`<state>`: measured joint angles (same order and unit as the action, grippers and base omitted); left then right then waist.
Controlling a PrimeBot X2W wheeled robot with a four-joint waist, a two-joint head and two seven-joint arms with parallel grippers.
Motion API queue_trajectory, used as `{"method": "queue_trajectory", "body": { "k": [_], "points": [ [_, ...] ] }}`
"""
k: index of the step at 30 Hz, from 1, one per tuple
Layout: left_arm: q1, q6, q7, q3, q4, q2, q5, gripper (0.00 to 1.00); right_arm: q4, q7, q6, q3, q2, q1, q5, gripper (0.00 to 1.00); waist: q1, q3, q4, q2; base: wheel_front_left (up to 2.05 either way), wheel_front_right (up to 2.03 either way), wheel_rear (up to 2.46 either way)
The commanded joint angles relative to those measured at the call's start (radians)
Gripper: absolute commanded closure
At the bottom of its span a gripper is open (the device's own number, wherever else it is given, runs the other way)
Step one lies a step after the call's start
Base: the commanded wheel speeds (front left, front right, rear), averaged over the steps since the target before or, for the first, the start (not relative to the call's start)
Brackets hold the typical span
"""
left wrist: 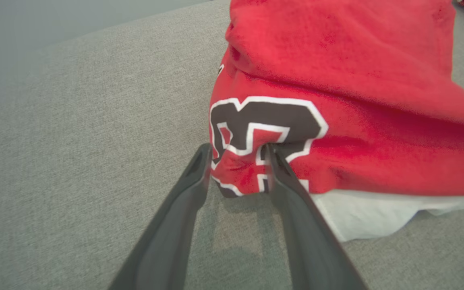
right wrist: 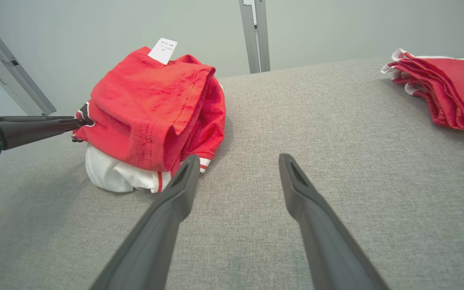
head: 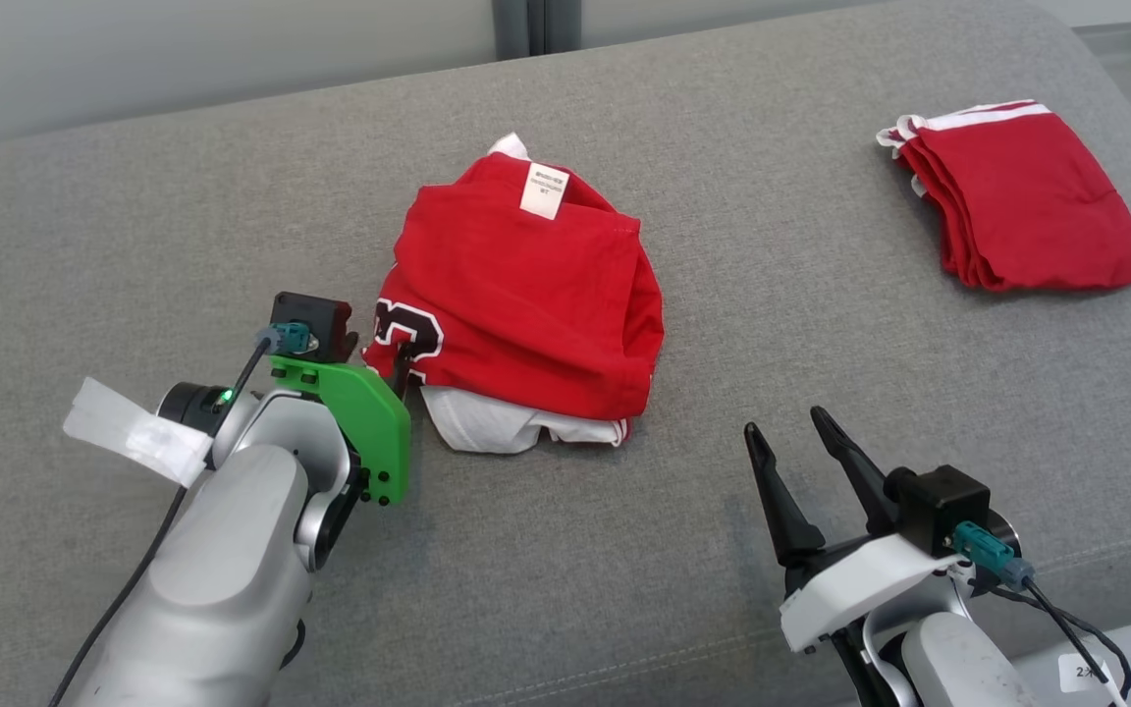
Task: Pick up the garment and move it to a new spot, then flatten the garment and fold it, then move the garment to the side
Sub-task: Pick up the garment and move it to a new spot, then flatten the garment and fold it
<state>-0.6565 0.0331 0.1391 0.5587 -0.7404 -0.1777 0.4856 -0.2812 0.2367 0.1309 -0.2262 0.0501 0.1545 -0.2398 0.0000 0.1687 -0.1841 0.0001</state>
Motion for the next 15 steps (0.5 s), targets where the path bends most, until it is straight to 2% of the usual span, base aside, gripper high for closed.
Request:
{"method": "queue_trajectory", "body": {
  "k": [1, 9, 15],
  "points": [
    [0.009, -0.004, -0.002, -0.002, 0.000, -0.011, -0.001, 0.00, -0.002, 0.005, 0.000, 0.002, 0.001, 0.002, 0.005, 0.00, 0.0000, -0.017, 0.016, -0.0001, 0.00, 0.00, 0.00],
    [-0.038, -0.020, 0.008, 0.001, 0.089, -0.028, -0.011, 0.00, -0.008, 0.001, 0.000, -0.007, 0.001, -0.011, -0.006, 0.00, 0.0000, -0.051, 0.018, -0.0001, 0.00, 0.00, 0.00],
    [-0.092, 0.006, 0.069, 0.051, 0.200, 0.011, -0.026, 0.00, -0.007, 0.004, 0.000, -0.006, 0.001, -0.014, -0.013, 0.00, 0.0000, -0.046, -0.029, -0.0001, 0.00, 0.00, 0.00]
  ]
}}
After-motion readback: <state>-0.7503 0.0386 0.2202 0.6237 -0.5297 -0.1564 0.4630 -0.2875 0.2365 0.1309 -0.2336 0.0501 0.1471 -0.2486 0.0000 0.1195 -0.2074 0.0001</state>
